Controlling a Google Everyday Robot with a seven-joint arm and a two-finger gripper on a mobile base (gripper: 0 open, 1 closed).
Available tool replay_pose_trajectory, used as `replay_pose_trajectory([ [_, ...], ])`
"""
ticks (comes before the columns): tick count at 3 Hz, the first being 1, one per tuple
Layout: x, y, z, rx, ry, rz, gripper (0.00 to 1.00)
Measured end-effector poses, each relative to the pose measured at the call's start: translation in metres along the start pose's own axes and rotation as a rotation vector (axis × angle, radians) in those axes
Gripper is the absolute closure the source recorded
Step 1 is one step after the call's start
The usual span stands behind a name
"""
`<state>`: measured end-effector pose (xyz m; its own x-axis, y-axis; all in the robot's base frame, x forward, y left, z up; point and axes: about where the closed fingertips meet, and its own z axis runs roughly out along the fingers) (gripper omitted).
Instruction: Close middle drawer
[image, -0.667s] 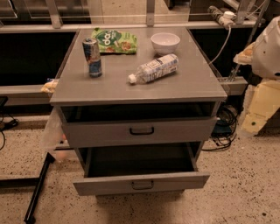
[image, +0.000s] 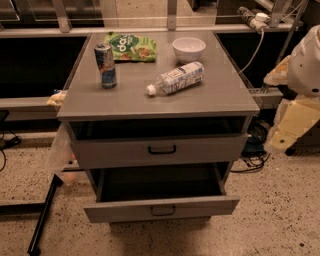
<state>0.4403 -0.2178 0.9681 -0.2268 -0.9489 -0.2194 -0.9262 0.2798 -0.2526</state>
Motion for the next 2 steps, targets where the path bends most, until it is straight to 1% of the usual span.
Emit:
replay_pose_trajectory([
  [1,0.009,0.003,0.033,-0.018,-0.023,0.014,0.42],
  [2,0.023,0.016,0.087,-0.090,-0.048,0.033,0.65],
])
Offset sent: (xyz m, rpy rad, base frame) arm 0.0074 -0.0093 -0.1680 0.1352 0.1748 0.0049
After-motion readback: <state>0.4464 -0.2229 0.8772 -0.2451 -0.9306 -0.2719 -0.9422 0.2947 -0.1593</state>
